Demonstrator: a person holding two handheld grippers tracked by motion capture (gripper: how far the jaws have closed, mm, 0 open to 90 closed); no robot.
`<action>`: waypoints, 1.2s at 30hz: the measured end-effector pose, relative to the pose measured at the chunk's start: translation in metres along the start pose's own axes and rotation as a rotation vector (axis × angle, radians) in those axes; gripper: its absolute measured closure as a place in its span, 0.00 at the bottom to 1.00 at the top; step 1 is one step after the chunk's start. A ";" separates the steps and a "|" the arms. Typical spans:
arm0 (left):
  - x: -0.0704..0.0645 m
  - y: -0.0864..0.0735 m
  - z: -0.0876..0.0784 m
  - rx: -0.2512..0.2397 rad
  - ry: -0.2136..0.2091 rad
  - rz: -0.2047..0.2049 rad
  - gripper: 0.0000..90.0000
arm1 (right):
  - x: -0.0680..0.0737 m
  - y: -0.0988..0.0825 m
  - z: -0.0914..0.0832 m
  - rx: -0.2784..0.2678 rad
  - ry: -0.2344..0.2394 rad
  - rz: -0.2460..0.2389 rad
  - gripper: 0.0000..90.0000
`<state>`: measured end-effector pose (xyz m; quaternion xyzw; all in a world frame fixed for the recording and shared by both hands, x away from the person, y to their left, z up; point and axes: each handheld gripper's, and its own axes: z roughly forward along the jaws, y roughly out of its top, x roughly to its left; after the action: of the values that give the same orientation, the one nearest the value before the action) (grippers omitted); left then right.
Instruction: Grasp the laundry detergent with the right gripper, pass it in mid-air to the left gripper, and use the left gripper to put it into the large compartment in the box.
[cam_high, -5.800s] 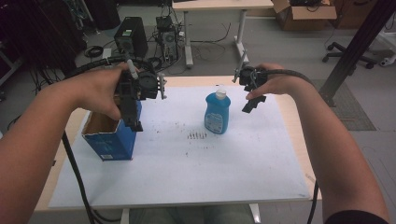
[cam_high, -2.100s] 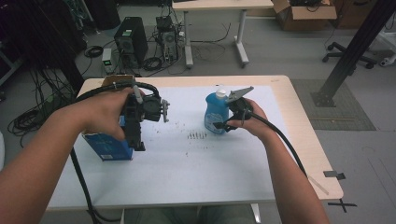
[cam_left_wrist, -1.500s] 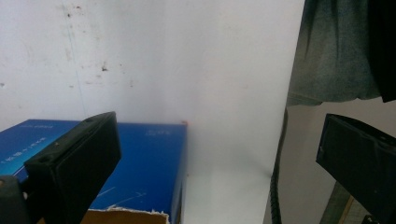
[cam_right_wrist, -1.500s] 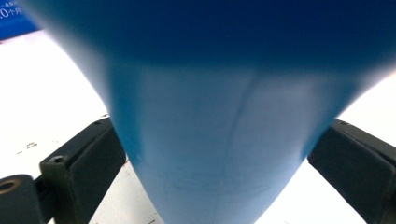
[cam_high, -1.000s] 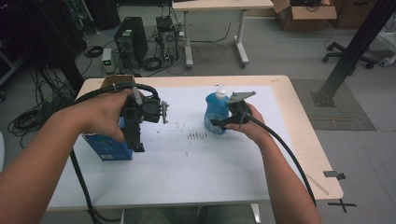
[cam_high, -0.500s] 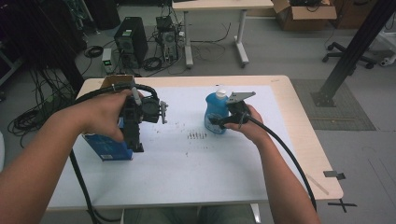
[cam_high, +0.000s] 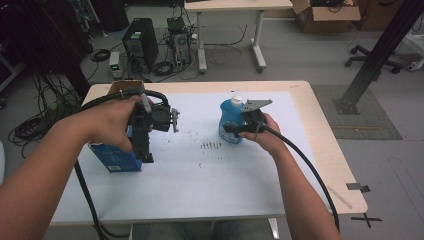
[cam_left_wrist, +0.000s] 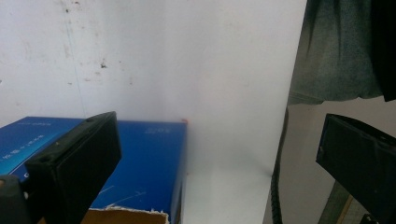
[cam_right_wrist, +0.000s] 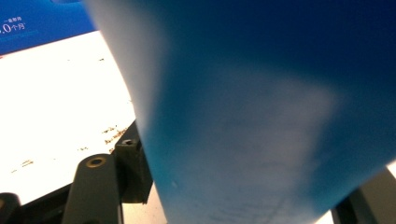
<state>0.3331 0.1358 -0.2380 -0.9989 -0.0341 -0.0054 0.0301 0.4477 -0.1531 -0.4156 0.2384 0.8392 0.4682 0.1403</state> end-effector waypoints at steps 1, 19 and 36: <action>0.000 0.000 0.000 0.000 0.000 0.000 0.00 | 0.000 0.000 0.000 -0.001 -0.004 -0.003 0.43; 0.002 0.005 -0.003 -0.004 0.002 0.005 0.00 | 0.004 0.002 -0.005 -0.044 0.020 -0.007 0.51; 0.001 0.018 -0.009 -0.007 0.011 0.024 0.00 | 0.031 0.026 -0.049 -0.017 0.155 -0.136 0.51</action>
<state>0.3353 0.1170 -0.2301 -0.9993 -0.0217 -0.0107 0.0270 0.4063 -0.1603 -0.3685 0.1426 0.8578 0.4818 0.1086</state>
